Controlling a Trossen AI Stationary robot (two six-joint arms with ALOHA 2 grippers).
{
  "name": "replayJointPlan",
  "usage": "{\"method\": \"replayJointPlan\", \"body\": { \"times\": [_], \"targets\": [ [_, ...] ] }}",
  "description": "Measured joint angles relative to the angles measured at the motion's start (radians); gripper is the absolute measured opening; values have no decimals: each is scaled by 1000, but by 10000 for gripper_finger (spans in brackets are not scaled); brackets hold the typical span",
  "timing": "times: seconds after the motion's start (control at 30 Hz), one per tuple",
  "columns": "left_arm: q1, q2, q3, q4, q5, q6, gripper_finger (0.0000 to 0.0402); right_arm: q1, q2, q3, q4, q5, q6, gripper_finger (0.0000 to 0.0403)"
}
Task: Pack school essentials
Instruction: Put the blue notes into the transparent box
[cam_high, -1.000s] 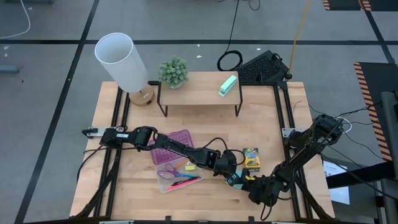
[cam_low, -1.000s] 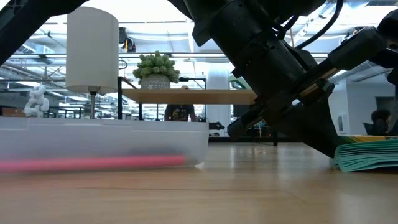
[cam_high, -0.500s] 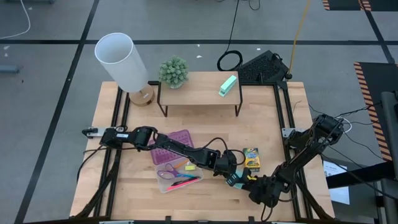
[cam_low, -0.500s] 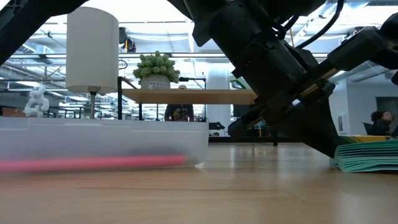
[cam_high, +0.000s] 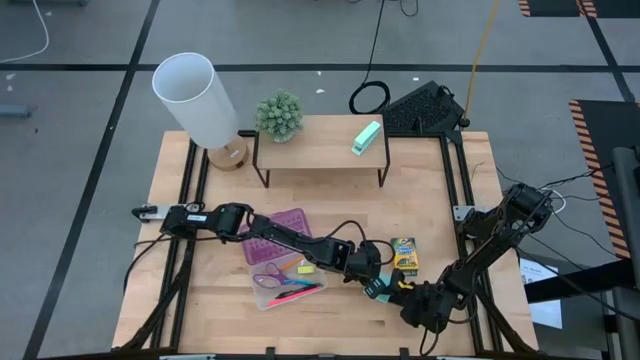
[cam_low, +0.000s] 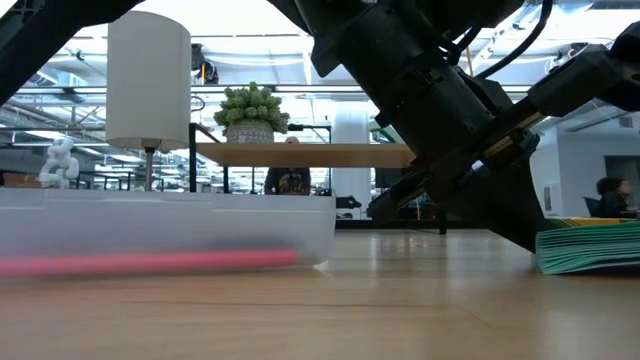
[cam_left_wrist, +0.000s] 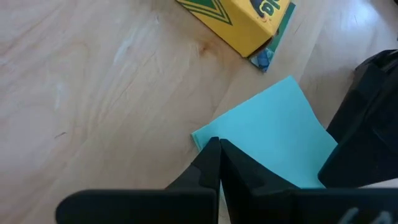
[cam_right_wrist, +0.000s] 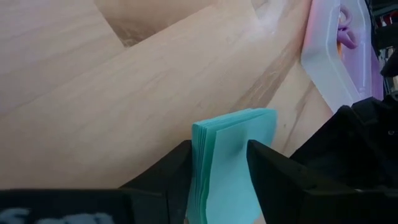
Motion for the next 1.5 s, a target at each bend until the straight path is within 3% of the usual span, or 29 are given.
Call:
{"method": "replayJointPlan", "body": {
  "times": [0.37, 0.6, 0.73, 0.97, 1.07, 1.27, 1.4, 1.5],
  "targets": [
    [0, 2, -2, 34, 0, 25, 10, -1, 2, -1, 2, -27, 108, 94],
    [5, -7, -2, 126, 63, 181, 13, 0, 3, -1, 3, -48, 154, 38],
    [3, -45, -6, 97, 76, 238, 41, 0, 3, -1, 6, -49, 155, 9],
    [-16, -172, -5, 36, 73, 402, 115, -2, -11, -2, -2, -43, 196, 6],
    [-51, -218, -4, -1, -9, 491, 136, -4, -38, -2, -4, -43, 215, 4],
    [-161, -269, 0, 32, -284, 717, 149, -44, -133, -2, -14, -47, 239, 3],
    [-222, -262, -3, 33, -430, 778, 156, -92, -225, -1, -46, -55, 283, 3],
    [-253, -264, -3, 21, -506, 765, 182, -131, -302, -1, -109, -132, 314, 3]
  ]
}}
